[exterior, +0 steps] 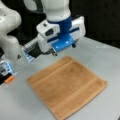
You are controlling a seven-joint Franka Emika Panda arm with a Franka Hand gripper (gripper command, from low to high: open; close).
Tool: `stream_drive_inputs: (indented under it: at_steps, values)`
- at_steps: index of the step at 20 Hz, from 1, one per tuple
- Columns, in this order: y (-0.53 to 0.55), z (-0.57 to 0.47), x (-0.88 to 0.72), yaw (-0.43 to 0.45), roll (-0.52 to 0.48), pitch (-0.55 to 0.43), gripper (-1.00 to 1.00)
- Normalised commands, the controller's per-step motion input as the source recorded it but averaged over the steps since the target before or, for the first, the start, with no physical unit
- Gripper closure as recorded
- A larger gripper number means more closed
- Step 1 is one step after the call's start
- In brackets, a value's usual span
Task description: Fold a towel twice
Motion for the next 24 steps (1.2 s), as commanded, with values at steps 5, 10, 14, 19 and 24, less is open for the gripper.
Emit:
stream_drive_inputs:
  at_steps: [5,10,14,19,24]
  values:
    - [0.14,0.01,0.93,-0.300,-0.085,0.329,-1.00]
    - [0.22,0.00,0.72,-0.263,-0.111,0.291,-1.00]
    - [0.24,-0.03,0.51,-0.184,-0.129,0.290,-1.00]
    - [0.23,-0.03,0.40,-0.178,-0.159,0.288,-1.00]
    - [0.23,-0.03,0.42,-0.135,-0.209,0.273,-1.00]
